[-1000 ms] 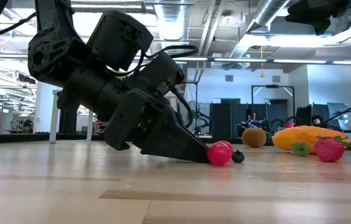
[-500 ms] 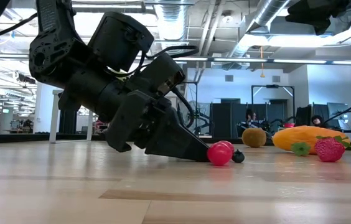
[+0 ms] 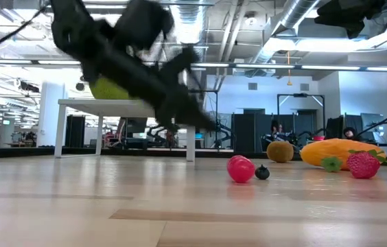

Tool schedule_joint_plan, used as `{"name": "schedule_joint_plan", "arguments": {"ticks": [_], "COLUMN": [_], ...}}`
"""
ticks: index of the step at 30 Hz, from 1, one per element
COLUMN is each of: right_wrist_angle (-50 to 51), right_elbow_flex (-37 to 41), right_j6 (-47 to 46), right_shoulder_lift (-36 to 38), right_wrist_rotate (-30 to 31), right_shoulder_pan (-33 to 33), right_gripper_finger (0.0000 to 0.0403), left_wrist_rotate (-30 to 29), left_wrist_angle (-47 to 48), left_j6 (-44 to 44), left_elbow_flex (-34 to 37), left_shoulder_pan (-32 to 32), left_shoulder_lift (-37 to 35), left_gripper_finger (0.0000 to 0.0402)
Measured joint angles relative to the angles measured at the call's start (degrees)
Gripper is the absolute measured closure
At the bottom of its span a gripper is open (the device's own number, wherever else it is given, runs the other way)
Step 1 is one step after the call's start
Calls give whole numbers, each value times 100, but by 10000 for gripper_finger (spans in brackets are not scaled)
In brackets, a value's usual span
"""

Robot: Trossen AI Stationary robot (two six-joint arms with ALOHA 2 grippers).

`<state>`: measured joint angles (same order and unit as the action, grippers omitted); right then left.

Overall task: Pick & Place Fruit
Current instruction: Put the blueberry into the green strainer bowl on the shelf

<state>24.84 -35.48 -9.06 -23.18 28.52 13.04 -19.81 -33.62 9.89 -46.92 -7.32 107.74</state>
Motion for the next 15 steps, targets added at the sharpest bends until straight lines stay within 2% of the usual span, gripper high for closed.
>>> {"name": "schedule_joint_plan", "arguments": {"ticks": [8,15], "right_wrist_angle": [4,3], "right_elbow_flex": [0,0], "right_j6": [0,0], "right_shoulder_lift": [0,0], "right_wrist_rotate": [0,1], "right_shoulder_pan": [2,1], "right_gripper_finger": [287,287], "left_wrist_rotate": [-867,-1481], "left_wrist_angle": [1382,3035], "left_j6": [195,55], "left_elbow_flex": [-10,-11], "left_shoulder_pan": [484,1455], "left_shoulder_lift": [-2208,-3949], "left_gripper_finger": [348,347]}}
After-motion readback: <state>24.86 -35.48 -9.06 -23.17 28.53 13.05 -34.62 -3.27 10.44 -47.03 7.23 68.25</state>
